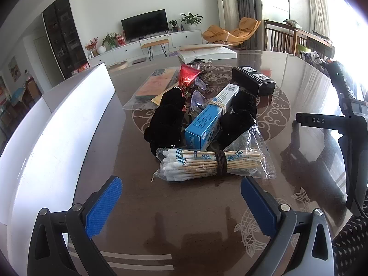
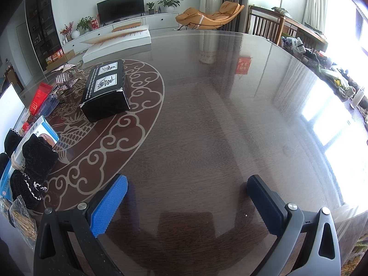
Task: Organize objects
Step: 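Move the left tool toward the bagged cotton swab bundle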
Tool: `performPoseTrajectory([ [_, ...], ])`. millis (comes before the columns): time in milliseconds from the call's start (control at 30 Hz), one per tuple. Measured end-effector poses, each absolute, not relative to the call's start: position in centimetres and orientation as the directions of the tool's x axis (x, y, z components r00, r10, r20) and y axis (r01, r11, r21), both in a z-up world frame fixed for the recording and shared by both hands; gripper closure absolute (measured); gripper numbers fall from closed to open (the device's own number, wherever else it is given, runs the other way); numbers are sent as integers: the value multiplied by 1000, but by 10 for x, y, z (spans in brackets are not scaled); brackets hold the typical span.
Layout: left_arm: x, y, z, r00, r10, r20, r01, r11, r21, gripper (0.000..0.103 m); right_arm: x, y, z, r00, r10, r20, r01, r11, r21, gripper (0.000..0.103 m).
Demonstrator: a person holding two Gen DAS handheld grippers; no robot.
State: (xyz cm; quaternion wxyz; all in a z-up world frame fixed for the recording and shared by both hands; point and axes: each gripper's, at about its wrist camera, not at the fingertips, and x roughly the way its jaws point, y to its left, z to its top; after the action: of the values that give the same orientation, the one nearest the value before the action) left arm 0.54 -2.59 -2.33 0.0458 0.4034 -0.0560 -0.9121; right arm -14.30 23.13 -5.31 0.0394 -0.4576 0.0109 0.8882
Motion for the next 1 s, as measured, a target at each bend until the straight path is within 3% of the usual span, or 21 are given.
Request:
performPoseTrajectory([
  [800,-12,-28,-52,-614,-149,-776,54,-988,147,0,-143,232,-53,-578,60,-814,-80,-997,-17,0],
  [1000,-7,-24,-48,-638,-162,-753,37,-983,180,0,-143,232,-53,-578,60,-813,-79,-997,-17,0],
])
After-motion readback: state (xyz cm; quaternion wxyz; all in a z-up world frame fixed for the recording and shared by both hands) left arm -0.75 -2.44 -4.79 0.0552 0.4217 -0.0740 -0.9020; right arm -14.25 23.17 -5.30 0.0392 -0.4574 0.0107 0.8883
